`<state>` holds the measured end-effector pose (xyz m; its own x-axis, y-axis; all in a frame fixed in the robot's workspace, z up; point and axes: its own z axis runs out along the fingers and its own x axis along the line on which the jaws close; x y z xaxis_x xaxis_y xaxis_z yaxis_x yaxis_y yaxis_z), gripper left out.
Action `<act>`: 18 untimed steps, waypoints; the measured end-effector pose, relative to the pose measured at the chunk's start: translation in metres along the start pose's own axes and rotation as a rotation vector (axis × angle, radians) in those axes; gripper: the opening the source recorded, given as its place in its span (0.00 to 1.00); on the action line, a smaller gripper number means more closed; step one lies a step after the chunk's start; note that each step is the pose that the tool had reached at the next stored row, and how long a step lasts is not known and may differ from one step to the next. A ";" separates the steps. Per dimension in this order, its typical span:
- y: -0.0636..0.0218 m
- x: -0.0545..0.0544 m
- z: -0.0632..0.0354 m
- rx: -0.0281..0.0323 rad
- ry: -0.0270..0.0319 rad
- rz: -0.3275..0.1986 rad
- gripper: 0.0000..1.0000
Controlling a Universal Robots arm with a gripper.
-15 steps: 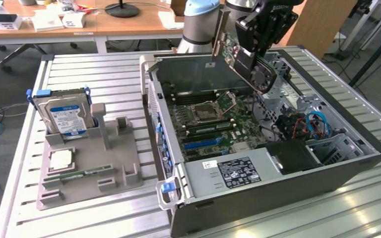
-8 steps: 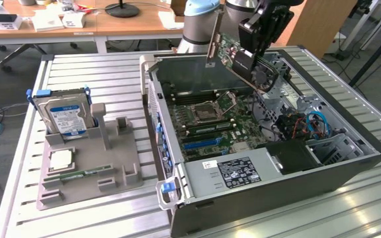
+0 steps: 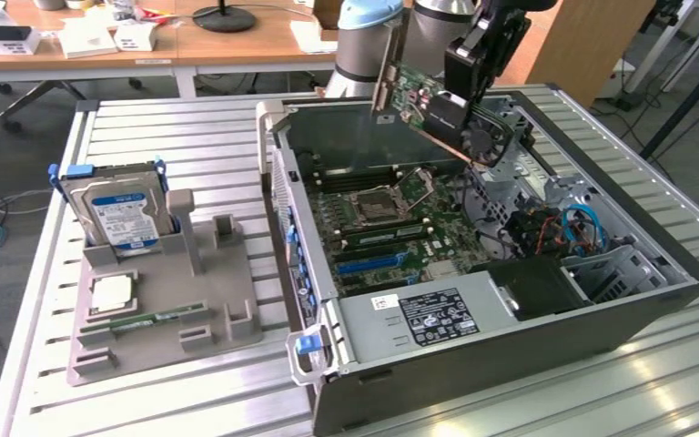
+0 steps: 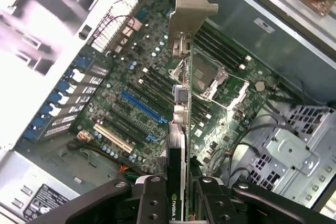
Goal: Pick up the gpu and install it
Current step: 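Insert the gpu into the slot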
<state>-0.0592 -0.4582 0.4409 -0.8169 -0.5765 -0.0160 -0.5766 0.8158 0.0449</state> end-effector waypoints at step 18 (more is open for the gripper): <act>-0.0001 0.000 0.0018 -0.0052 0.0147 -0.328 0.26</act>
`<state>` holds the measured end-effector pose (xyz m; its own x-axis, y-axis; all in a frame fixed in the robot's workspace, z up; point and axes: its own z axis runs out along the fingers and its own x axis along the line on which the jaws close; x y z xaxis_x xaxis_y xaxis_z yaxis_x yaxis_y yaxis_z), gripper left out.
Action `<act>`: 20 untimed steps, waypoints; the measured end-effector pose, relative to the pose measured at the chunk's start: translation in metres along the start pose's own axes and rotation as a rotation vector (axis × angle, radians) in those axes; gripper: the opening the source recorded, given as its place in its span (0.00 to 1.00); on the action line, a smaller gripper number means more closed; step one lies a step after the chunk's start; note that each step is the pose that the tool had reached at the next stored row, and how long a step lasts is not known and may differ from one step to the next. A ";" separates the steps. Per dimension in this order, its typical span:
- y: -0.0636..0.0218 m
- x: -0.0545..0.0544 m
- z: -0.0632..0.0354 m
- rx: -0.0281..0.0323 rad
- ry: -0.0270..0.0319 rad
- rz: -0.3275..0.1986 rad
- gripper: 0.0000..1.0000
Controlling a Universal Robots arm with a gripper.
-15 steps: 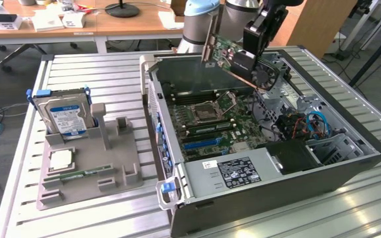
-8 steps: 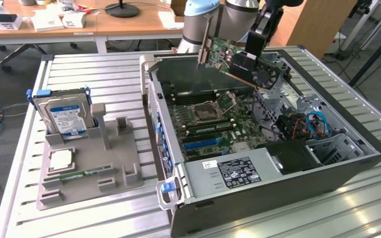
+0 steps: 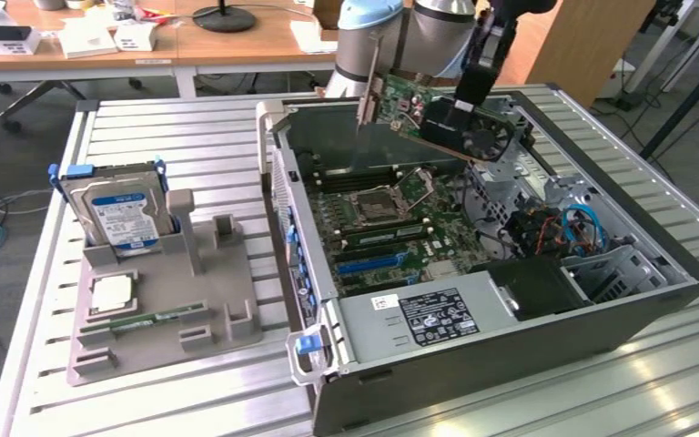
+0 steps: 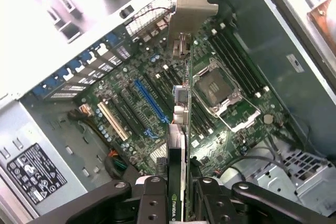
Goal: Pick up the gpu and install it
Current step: 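Insert the gpu into the slot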
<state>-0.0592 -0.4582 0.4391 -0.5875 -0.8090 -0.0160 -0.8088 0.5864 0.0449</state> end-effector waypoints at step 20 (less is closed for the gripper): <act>-0.0002 0.000 0.0034 -0.0058 0.0164 -0.363 0.26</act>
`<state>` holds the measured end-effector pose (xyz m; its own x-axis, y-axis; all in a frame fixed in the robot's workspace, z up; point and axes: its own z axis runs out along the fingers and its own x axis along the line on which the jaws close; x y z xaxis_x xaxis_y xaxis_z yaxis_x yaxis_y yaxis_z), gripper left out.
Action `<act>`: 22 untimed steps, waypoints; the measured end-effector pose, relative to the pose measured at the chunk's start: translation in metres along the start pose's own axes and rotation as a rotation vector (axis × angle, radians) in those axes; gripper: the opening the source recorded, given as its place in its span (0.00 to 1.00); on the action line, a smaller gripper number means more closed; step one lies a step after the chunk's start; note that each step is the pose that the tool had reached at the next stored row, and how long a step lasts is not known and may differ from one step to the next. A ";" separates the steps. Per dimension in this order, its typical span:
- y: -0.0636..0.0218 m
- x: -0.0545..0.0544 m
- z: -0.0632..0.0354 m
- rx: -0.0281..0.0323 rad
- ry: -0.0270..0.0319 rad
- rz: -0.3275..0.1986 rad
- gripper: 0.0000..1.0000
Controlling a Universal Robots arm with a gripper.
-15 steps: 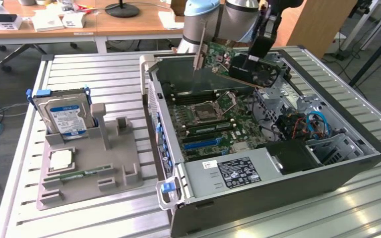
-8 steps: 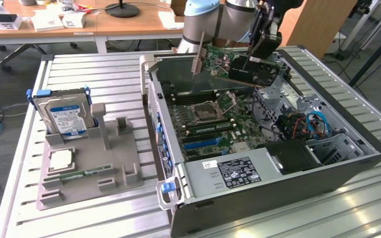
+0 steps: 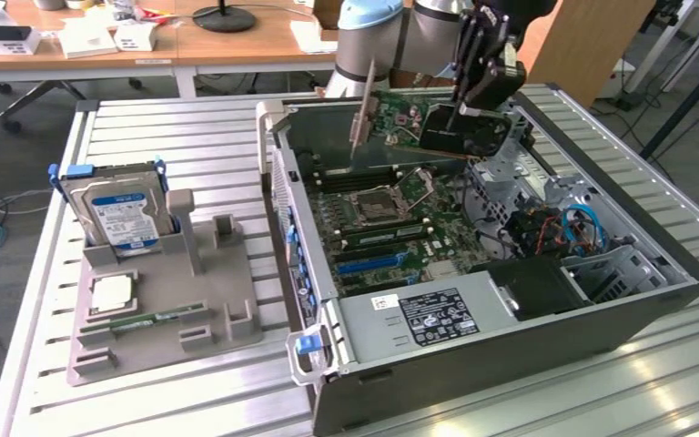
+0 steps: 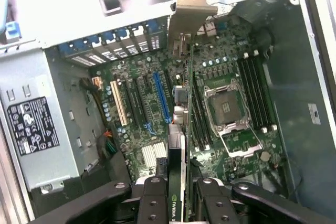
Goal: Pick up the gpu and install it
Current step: 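Insert the gpu into the slot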
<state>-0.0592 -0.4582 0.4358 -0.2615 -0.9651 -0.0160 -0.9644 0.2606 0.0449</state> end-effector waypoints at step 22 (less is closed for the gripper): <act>-0.0001 0.000 0.0028 0.0160 0.0089 -0.259 0.26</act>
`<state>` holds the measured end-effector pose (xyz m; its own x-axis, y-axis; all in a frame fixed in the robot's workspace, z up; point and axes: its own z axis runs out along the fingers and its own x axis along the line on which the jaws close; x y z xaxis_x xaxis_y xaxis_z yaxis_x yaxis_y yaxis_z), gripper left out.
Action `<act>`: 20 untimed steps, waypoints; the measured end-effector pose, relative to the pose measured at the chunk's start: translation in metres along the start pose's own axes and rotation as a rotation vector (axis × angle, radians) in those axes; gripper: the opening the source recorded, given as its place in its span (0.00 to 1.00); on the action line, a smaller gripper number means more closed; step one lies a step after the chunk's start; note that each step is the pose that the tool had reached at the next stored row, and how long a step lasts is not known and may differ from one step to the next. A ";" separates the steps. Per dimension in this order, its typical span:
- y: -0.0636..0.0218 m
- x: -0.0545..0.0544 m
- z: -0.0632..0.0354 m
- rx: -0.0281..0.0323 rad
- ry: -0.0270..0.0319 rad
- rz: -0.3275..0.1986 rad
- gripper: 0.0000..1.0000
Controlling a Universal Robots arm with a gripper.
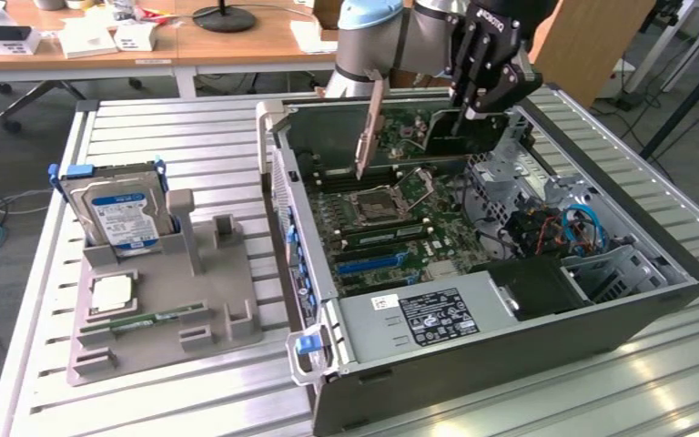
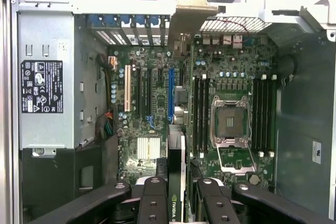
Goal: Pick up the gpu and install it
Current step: 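Insert the gpu into the slot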
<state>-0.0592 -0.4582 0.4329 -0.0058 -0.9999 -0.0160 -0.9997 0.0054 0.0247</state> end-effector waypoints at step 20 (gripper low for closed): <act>0.0020 0.000 0.0039 0.0138 0.0001 -0.014 0.26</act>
<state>-0.0613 -0.4579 0.4291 0.0081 -0.9998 -0.0162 -0.9999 -0.0082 0.0106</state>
